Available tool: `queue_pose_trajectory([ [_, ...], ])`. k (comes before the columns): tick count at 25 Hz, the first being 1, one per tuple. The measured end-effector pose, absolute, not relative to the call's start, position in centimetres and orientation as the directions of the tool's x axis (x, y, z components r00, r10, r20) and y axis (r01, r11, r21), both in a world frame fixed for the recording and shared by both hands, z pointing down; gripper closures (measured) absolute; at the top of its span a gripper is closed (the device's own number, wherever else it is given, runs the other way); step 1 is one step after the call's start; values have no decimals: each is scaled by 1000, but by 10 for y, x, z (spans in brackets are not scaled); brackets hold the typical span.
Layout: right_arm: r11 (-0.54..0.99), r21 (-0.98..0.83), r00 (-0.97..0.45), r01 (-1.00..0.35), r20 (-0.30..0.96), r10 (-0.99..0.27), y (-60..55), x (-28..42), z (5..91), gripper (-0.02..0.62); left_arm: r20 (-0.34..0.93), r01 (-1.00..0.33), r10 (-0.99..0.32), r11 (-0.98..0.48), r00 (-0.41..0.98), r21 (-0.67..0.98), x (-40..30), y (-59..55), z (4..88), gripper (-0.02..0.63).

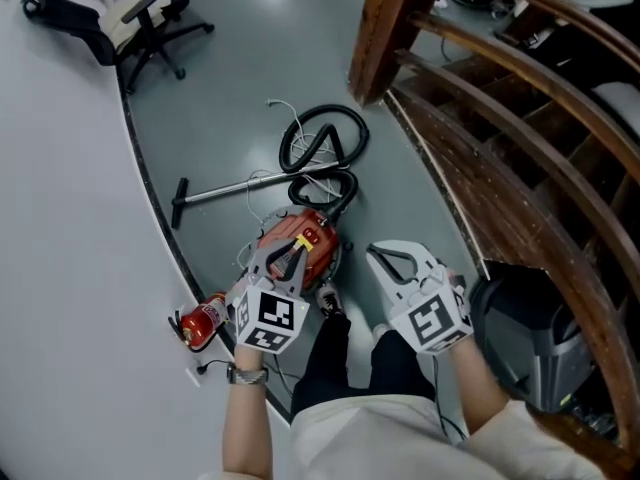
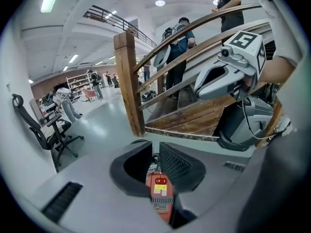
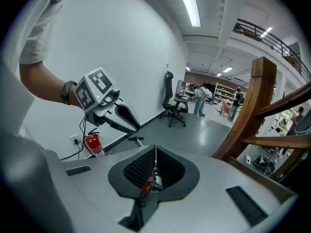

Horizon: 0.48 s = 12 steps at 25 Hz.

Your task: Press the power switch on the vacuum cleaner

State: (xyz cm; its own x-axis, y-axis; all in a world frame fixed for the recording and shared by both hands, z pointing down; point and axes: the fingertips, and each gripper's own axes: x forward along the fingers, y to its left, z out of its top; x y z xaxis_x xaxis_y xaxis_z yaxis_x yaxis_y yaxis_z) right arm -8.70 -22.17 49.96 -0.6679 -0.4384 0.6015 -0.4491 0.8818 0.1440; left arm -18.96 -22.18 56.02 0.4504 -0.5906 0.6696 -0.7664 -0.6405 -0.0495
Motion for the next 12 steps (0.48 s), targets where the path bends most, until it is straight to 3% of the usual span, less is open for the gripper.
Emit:
queue_pose_trajectory([
  [12, 879, 76, -626, -471, 674, -394, -228, -80, 566, 565, 742, -744, -502, -669, 444, -7, -198, -237, 655, 534],
])
